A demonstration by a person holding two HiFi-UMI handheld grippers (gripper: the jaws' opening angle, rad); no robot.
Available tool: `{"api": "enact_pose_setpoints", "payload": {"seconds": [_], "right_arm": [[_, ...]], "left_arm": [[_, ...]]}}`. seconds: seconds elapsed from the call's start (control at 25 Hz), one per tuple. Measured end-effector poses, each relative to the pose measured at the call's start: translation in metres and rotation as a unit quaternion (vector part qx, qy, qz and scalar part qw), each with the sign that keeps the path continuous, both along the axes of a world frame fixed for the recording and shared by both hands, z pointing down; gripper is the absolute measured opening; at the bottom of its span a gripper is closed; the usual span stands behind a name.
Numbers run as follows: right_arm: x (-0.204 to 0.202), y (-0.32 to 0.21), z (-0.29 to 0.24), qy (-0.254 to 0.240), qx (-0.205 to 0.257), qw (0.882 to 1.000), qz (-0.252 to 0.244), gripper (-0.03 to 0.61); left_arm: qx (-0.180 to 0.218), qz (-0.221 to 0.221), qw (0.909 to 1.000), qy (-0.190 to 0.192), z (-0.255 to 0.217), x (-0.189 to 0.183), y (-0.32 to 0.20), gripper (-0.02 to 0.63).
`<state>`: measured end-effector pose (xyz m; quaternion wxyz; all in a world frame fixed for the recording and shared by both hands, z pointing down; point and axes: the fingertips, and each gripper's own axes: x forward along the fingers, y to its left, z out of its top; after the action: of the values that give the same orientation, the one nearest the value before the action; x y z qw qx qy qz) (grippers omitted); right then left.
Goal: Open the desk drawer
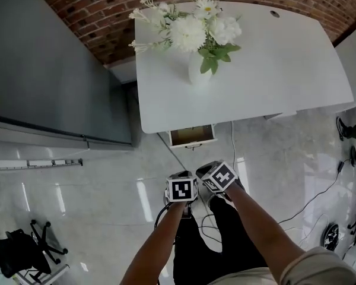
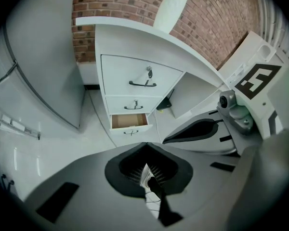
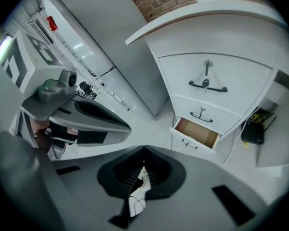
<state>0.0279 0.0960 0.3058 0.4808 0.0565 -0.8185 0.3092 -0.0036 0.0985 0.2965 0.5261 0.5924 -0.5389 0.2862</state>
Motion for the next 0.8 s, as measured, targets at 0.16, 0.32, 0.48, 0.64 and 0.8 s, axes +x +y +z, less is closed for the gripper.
{"api": "enact_pose_setpoints", "payload": {"seconds": [0.16,0.32,0.48,0.64,0.8], "right_arm": [[0.002,0.006,-0.009,0.003,-0.002,1.000,0.024,0.015],[0.005,0.008,-0.016,0.010,0.006,0.999,0.050,0.015],[0.010,0.016,-0.027,0.013,0.012,0.998,0.059,0.015],[0.017,0.024,-0.036,0.021,0.009,0.998,0.066,0.015],[0.020,0.026,-0.049,0.023,0.018,0.997,0.070,0.015]], "left_arm": [[-0.012,-0.010,0.9999,-0.002,-0.008,-0.002,0.011,0.005],[-0.016,-0.019,0.9996,-0.013,-0.014,-0.011,0.017,0.005],[-0.015,-0.031,0.9993,-0.013,-0.023,-0.013,0.022,0.005],[-0.016,-0.040,0.9991,-0.008,-0.033,-0.008,0.028,0.005],[-0.015,-0.045,0.9989,-0.001,-0.045,0.000,0.031,0.005]]}}
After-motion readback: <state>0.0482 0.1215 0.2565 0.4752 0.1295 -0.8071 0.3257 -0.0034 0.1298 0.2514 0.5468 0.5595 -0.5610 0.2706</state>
